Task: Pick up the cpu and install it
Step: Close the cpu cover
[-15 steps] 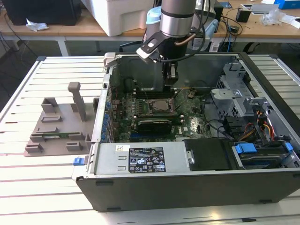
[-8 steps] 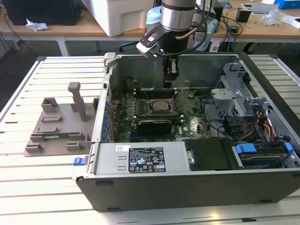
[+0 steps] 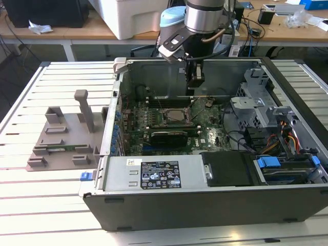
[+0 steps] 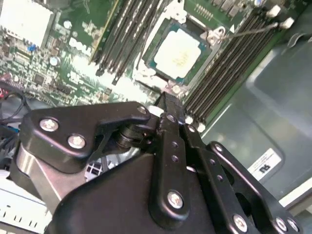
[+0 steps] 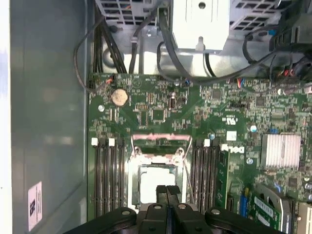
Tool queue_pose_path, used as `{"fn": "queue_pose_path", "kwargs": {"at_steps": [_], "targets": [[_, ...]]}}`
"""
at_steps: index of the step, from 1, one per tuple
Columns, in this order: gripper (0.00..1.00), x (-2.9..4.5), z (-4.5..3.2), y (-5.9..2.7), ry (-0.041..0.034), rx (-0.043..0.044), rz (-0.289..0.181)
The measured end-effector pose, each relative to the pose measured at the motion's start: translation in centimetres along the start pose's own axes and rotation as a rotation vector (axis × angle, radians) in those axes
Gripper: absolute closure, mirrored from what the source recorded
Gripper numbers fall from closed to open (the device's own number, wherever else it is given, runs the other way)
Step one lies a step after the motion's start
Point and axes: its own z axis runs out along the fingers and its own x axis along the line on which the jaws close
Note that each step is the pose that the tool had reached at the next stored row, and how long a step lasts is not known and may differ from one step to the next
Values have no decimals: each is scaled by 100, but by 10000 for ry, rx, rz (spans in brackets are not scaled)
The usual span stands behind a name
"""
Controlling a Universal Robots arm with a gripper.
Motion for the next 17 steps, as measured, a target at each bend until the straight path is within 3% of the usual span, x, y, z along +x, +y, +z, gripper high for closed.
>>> {"fn": "queue_pose_path", "kwargs": {"at_steps": [7, 17], "targets": [[89, -4, -9, 256, -18, 10, 1], [89, -7, -14, 476, -37, 28, 3]]}}
